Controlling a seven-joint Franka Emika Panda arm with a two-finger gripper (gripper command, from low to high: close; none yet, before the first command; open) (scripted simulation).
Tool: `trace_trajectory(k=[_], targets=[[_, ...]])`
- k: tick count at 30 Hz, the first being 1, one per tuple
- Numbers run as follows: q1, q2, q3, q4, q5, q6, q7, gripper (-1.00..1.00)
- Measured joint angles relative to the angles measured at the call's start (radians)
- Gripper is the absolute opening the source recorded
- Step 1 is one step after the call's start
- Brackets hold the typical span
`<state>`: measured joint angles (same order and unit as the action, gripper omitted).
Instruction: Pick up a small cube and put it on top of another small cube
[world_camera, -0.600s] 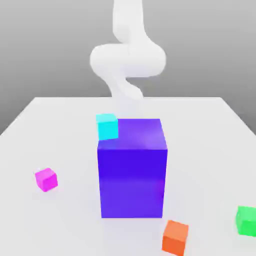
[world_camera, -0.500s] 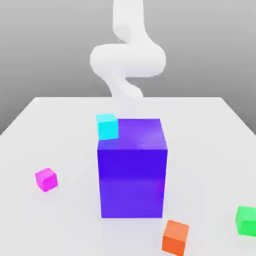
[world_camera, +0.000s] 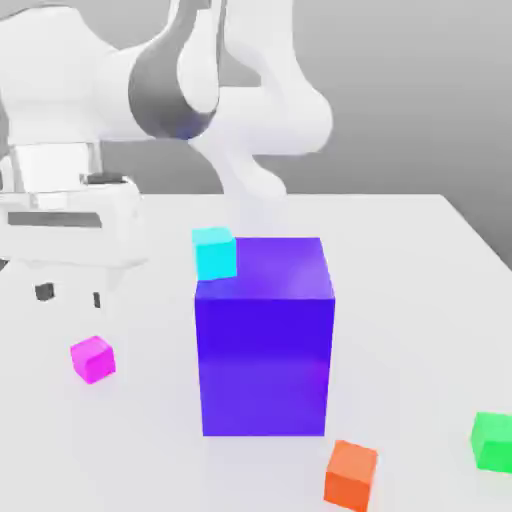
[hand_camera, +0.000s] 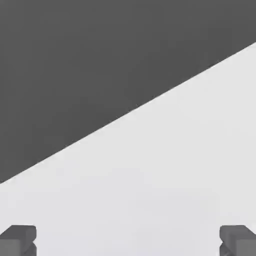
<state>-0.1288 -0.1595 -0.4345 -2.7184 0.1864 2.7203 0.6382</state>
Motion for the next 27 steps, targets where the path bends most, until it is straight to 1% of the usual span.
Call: trace_trajectory(k=[3, 5, 6, 8, 9, 10, 12, 17, 23, 27], targets=[[-0.049, 0.079, -0.037, -0.062, -0.025, 0.065, 0.014, 0.00], [-0.108, 0.125, -0.064, -0.104, -0.075, 0.108, 0.047, 0.00], [-0.140, 0.146, -0.080, -0.125, -0.115, 0.130, 0.074, 0.00], [-0.216, 0.175, -0.078, -0.137, -0.141, 0.158, 0.088, 0.00], [-0.214, 0.187, -0.061, -0.135, -0.138, 0.167, 0.084, 0.00], [-0.191, 0.199, -0.047, -0.132, -0.128, 0.176, 0.075, 0.00], [-0.192, 0.223, -0.032, -0.124, -0.094, 0.194, 0.048, 0.00], [-0.239, 0.292, 0.041, -0.103, 0.021, 0.242, -0.040, 0.00], [-0.363, 0.381, 0.202, -0.085, 0.164, 0.309, -0.145, 0.00], [-0.472, 0.445, 0.331, -0.079, 0.230, 0.360, -0.190, 0.00]])
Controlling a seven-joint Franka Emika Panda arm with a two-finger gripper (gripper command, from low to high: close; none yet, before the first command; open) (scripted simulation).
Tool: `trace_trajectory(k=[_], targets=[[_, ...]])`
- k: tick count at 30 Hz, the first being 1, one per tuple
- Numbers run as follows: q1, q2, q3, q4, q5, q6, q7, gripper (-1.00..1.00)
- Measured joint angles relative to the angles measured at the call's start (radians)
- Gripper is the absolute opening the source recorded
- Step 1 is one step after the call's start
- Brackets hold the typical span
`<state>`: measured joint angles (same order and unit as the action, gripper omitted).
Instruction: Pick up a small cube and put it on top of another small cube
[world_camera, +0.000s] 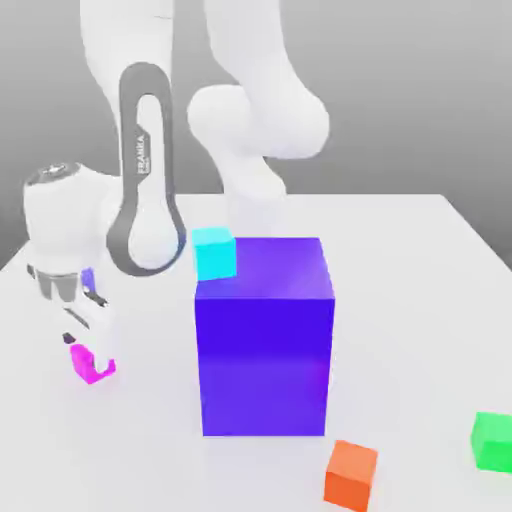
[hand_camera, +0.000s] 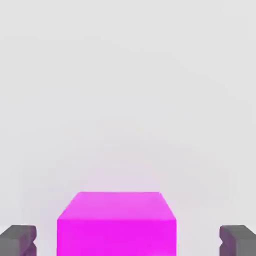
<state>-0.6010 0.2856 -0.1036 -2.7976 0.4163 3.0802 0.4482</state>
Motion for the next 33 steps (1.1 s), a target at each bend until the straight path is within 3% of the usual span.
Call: trace_trajectory(k=[1, 9, 21, 28, 33], targets=[[-0.018, 0.010, 0.021, 0.001, 0.009, 0.008, -0.006, -1.00], [-0.002, -0.003, 0.000, 0.000, -0.008, -0.002, 0.006, -1.00], [0.181, -0.183, -0.258, -0.032, -0.292, -0.135, 0.211, -1.00], [0.181, -0.266, -0.279, -0.065, -0.396, -0.196, 0.296, -1.00], [0.246, -0.258, -0.226, 0.045, -0.477, -0.238, 0.291, -1.00]])
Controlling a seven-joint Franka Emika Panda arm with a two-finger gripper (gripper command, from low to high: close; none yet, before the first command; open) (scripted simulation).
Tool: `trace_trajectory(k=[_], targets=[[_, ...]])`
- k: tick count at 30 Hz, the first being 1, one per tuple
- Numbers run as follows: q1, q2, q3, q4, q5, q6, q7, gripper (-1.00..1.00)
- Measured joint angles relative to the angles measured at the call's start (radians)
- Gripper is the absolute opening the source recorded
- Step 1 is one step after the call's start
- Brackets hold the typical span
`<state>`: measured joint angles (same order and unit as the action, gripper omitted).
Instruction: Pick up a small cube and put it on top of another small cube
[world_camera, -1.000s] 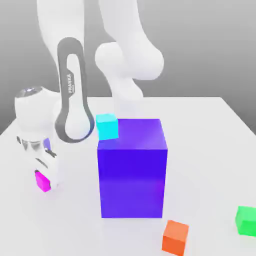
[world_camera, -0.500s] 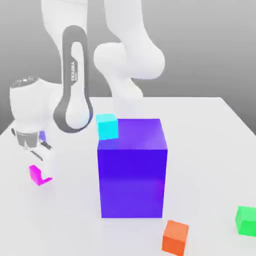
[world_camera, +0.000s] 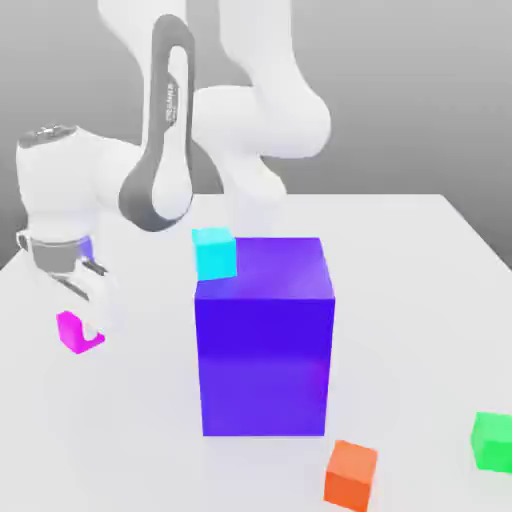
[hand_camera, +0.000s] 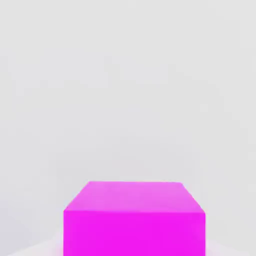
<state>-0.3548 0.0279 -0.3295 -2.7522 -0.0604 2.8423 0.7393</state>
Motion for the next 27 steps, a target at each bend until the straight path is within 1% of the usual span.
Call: trace_trajectory(k=[5, 10, 22, 24, 26, 27], targets=[[0.175, 0.034, 0.100, 0.108, -0.038, -0.060, -0.110, -1.00], [0.334, 0.076, 0.227, 0.198, -0.047, -0.125, -0.264, -1.00], [0.612, 0.166, 0.575, 0.361, -0.053, -0.260, -0.612, -1.00], [0.660, 0.225, 0.615, 0.393, -0.085, -0.244, -0.655, -1.00], [0.692, 0.298, 0.606, 0.408, -0.129, -0.192, -0.645, -1.00], [0.704, 0.330, 0.595, 0.412, -0.147, -0.166, -0.636, 1.00]])
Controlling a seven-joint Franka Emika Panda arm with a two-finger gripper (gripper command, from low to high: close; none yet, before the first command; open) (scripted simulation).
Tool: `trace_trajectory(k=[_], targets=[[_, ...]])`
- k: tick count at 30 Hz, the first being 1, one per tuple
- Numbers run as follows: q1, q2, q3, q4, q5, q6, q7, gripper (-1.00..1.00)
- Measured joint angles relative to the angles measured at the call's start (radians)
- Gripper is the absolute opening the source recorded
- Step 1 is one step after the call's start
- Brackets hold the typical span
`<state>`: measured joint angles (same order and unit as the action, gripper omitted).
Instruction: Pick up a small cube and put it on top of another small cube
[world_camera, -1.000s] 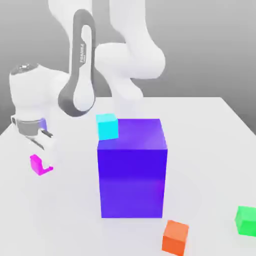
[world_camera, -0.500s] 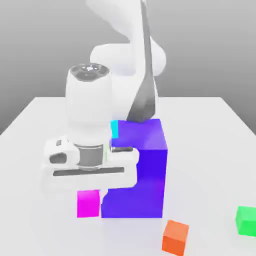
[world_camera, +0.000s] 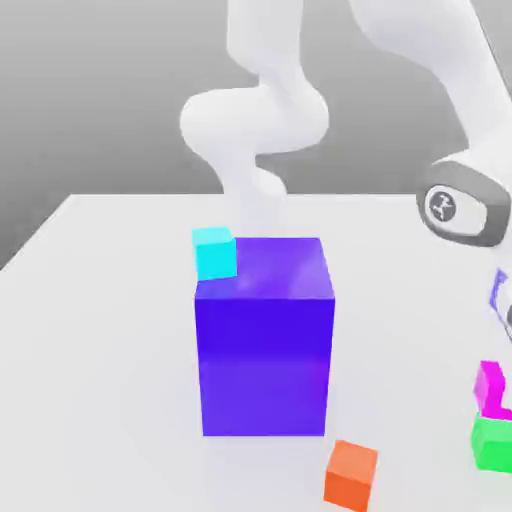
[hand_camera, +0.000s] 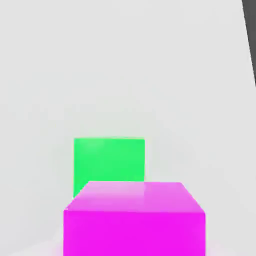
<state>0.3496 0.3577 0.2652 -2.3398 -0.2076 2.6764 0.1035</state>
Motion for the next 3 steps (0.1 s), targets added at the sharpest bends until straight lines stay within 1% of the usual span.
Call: trace_trajectory(k=[3], targets=[[0.000, 0.000, 0.000, 0.000, 0.000, 0.000, 0.000, 1.00]])
